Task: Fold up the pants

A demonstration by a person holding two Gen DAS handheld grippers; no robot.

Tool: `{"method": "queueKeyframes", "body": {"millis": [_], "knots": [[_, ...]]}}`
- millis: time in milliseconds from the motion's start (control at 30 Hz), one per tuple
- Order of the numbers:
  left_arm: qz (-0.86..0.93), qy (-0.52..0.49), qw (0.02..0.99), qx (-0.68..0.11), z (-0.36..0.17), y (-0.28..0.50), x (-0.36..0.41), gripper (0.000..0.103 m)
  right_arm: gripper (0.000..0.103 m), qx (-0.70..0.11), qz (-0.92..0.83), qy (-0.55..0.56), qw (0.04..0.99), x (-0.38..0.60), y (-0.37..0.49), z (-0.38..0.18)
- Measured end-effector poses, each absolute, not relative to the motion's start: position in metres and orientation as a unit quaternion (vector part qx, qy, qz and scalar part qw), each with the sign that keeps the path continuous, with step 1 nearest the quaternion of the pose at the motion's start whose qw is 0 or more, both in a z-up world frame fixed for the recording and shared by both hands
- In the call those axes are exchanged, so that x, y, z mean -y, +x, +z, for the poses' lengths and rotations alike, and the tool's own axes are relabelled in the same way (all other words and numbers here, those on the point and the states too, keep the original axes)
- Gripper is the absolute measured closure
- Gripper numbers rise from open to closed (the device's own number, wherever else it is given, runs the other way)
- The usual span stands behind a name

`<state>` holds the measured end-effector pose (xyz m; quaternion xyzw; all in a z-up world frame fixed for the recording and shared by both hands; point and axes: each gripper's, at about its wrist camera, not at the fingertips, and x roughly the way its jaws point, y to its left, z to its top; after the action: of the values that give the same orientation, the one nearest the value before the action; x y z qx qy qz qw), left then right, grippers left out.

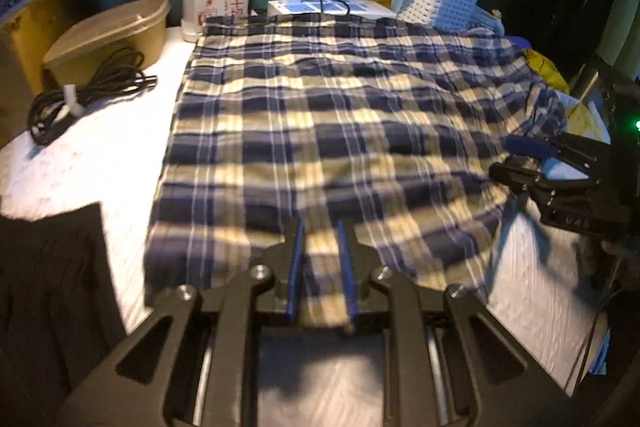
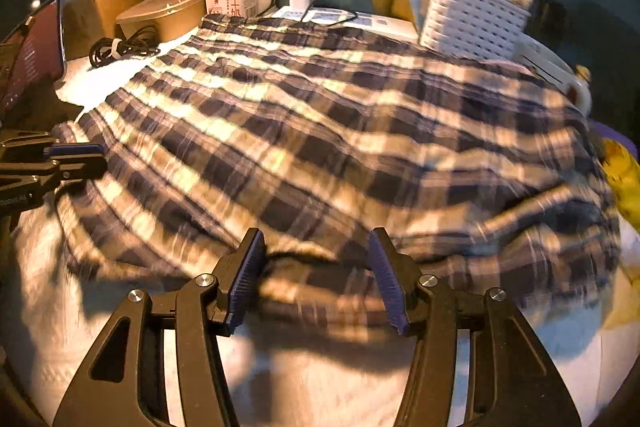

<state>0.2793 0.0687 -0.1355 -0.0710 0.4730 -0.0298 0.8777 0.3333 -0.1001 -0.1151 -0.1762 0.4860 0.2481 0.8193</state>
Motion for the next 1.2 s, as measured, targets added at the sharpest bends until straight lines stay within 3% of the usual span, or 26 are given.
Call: {"method": "queueKeyframes", "body": {"millis": [200,400,933,1200], "knots": [[-0.084,-0.04,0.91,-0.403,-0.107,0.257,-0.042,0.085,0.046,-0.489,0.236,-0.165,0.824,0.11,0.312,-0.109],[-0.099,-0.067,0.874,-0.472,-0.14,0.276,-0.027,0.085,0.046,-0.466,0.246,-0.157,0.835,0.105,0.31,-0.092],[-0.072,-0.095,0.88,-0.46,-0.133,0.229,-0.033,0.085,0.046,-0.476,0.312,-0.181,0.802,0.057,0.295,-0.118],[-0.055,-0.074,0.916,-0.391,-0.098,0.248,-0.07,0.085,0.046,-0.463,0.312,-0.17,0.812,0.069,0.283,-0.101]]}}
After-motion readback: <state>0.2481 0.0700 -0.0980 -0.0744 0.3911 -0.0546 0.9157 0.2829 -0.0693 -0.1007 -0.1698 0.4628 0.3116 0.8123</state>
